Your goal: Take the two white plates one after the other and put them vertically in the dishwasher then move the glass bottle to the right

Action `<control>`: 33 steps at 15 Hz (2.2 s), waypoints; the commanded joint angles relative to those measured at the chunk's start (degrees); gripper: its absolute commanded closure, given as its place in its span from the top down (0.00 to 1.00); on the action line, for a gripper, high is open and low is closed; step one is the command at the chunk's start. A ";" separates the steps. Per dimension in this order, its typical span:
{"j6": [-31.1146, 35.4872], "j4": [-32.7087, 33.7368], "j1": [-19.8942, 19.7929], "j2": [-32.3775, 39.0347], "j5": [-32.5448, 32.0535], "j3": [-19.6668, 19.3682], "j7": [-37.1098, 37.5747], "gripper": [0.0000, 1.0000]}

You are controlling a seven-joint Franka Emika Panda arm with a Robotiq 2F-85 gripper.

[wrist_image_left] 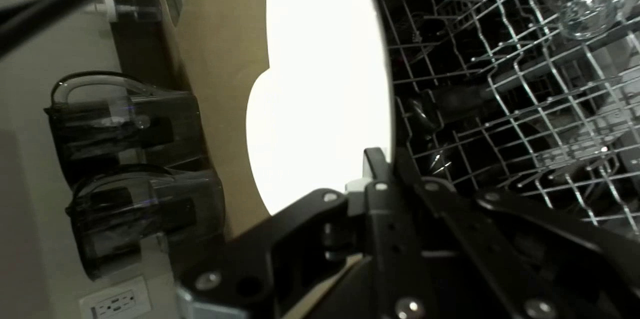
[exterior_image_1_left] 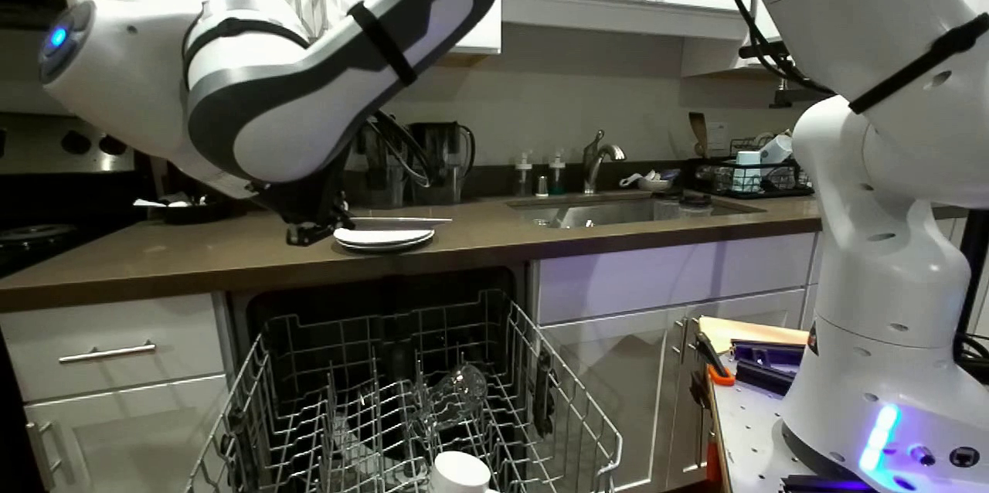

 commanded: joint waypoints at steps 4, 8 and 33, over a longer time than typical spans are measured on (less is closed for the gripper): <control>4.20 -9.75 -1.65 -7.79 9.35 5.85 -0.53 0.01; 12.66 -14.10 -2.66 -10.07 16.85 6.85 -1.87 0.01; 38.50 -27.36 -10.25 -13.73 49.68 8.78 -38.81 0.01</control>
